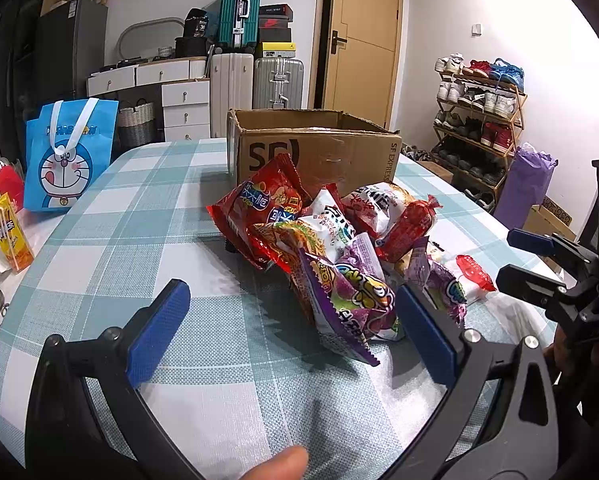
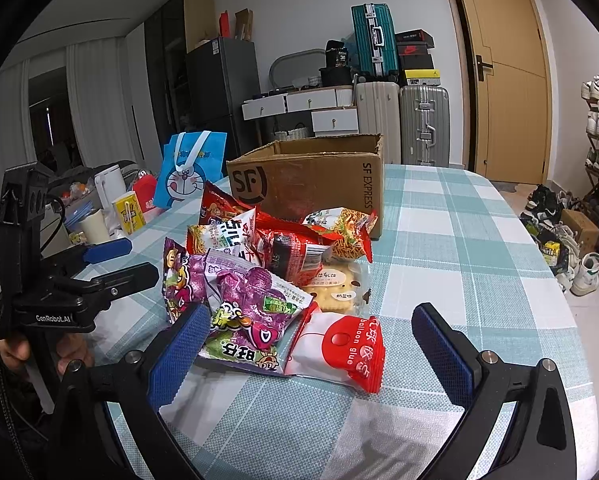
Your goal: Organize snacks
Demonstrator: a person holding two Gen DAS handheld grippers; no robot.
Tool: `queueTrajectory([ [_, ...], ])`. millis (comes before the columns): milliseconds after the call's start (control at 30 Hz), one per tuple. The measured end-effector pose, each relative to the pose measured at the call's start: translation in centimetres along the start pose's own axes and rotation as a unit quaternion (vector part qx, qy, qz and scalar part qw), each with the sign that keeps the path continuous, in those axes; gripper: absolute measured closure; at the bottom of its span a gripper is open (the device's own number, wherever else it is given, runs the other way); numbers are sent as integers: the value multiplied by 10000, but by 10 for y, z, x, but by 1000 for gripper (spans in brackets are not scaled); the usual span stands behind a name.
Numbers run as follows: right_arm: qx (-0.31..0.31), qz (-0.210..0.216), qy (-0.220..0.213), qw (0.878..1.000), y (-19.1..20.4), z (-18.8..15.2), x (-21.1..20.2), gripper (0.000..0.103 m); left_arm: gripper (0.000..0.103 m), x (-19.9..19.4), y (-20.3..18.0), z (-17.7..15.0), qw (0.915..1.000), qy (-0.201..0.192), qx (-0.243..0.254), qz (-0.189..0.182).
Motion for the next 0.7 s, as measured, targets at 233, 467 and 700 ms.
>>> queueTrajectory([
  [233,3,3,15,10000,0,-1,0,0,1,0,0,0,10000,2,1,4],
  [467,16,-2,9,10000,0,0,0,0,1,0,0,0,10000,5,1,7],
  [700,10,-10,21,10000,0,0,0,0,1,0,0,0,10000,6,5,5],
])
Point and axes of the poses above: each gripper's, at about its wrist camera, not at the fingertips, and x roughly the way its jaws point, y to its left, z to its top, the point moved 5 cm from there along x, roughly the way its jaws point, and after that the axes turned 12 degrees about x, right-handed, at the moved point
